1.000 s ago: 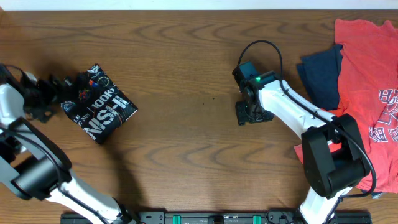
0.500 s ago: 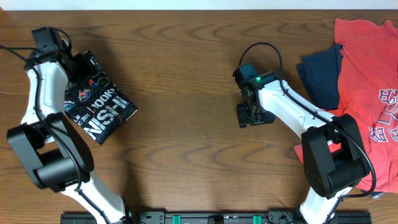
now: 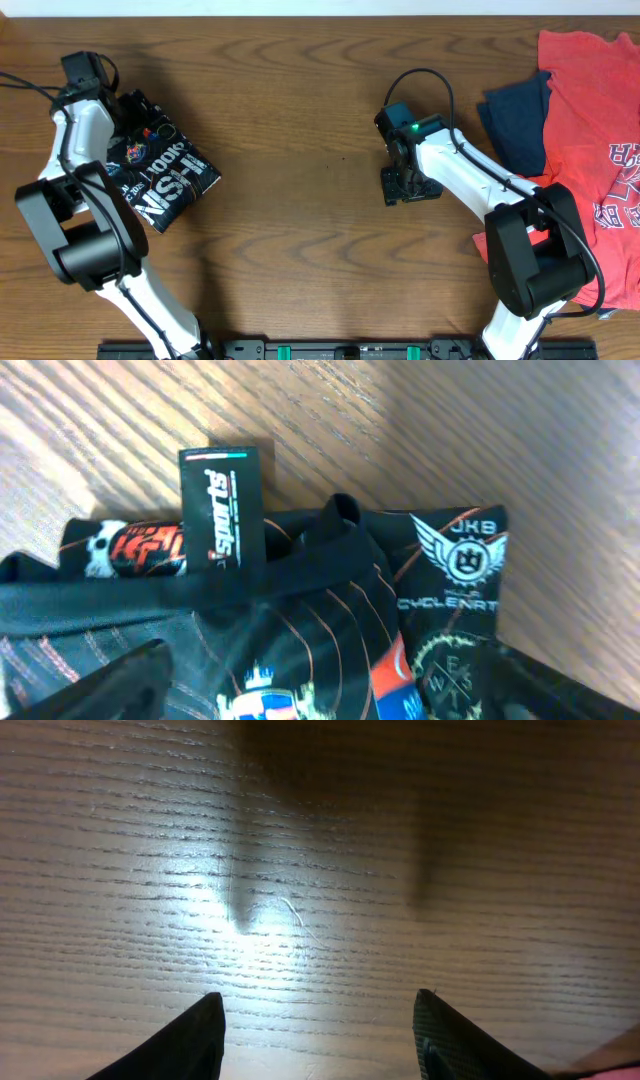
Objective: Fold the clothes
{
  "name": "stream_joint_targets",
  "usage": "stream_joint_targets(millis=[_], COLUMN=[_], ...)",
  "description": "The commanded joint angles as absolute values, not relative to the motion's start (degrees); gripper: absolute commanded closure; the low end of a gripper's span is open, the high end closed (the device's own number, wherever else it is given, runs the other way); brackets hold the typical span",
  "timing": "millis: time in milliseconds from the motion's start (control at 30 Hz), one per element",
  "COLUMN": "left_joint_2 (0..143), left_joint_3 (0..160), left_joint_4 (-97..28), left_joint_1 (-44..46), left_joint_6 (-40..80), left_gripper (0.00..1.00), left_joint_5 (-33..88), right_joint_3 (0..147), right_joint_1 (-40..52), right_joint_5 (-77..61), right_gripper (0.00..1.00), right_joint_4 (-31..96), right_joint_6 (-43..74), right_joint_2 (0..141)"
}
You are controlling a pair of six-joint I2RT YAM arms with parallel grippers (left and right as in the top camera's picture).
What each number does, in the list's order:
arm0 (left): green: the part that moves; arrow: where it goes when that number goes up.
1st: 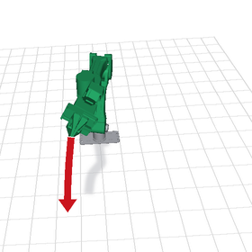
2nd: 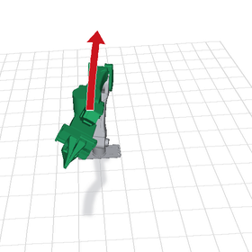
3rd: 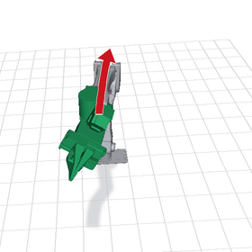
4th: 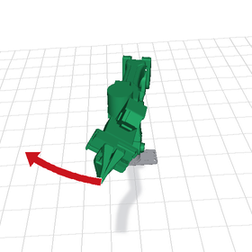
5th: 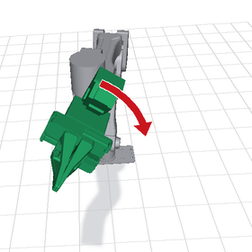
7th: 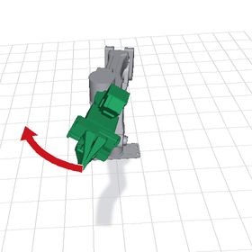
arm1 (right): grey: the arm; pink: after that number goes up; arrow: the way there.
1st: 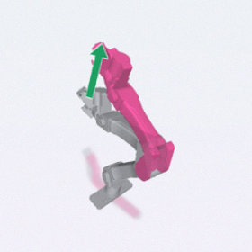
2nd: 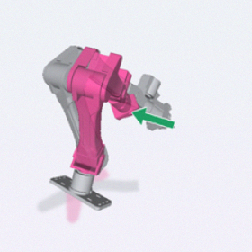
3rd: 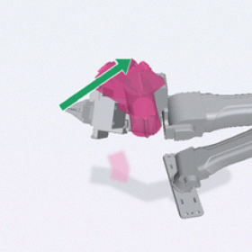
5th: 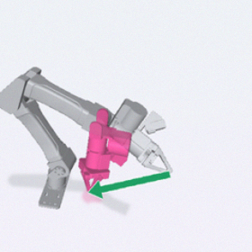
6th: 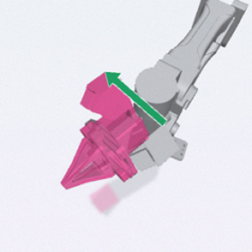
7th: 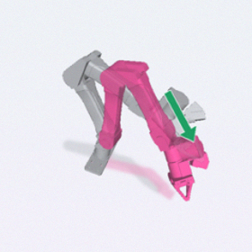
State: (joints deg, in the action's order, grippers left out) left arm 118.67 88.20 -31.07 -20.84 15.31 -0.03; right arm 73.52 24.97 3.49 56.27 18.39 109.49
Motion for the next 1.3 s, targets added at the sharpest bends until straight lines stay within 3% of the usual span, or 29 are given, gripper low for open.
stream_joint_targets(millis=[0, 67, 467, 633, 767, 933, 1267], left_joint_2=[120.38, 120.75, 123.5, 124.01, 124.01, 123.46, 118.87], left_joint_3=[88.36, 88.36, 88.36, 88.36, 88.38, 88.38, 88.38], left_joint_4=[-30.41, -29.8, -28.62, -27.92, -27.62, -27.62, -26.79], left_joint_1=[-20.97, -20.84, -20.75, -20.75, -20.75, -20.75, -20.75], left_joint_6=[15.35, 15.35, 15.35, 15.35, 15.35, 15.35, 15.38], left_gripper=[0.17, 0.23, 0.33, 0.56, 0.62, 0.91, 0.94], left_joint_5=[-1.08, -1.04, -0.89, -0.89, -0.86, -0.45, 1.19], right_joint_3=[74.19, 74.19, 74.19, 74.19, 74.19, 74.19, 74.19], right_joint_1=[24.38, 24.38, 24.38, 24.38, 24.38, 24.38, 24.38], right_joint_5=[4.08, 4.08, 4.08, 4.08, 4.08, 4.08, 4.08], right_gripper=[0.41, 0.42, 0.42, 0.42, 0.43, 0.43, 0.43], right_joint_4=[56.4, 56.36, 56.38, 56.38, 56.36, 56.07, 55.57], right_joint_6=[17.98, 18.0, 18.0, 18.0, 18.02, 18.41, 18.41], right_joint_2=[109.73, 109.73, 109.73, 109.73, 109.73, 109.73, 109.73])
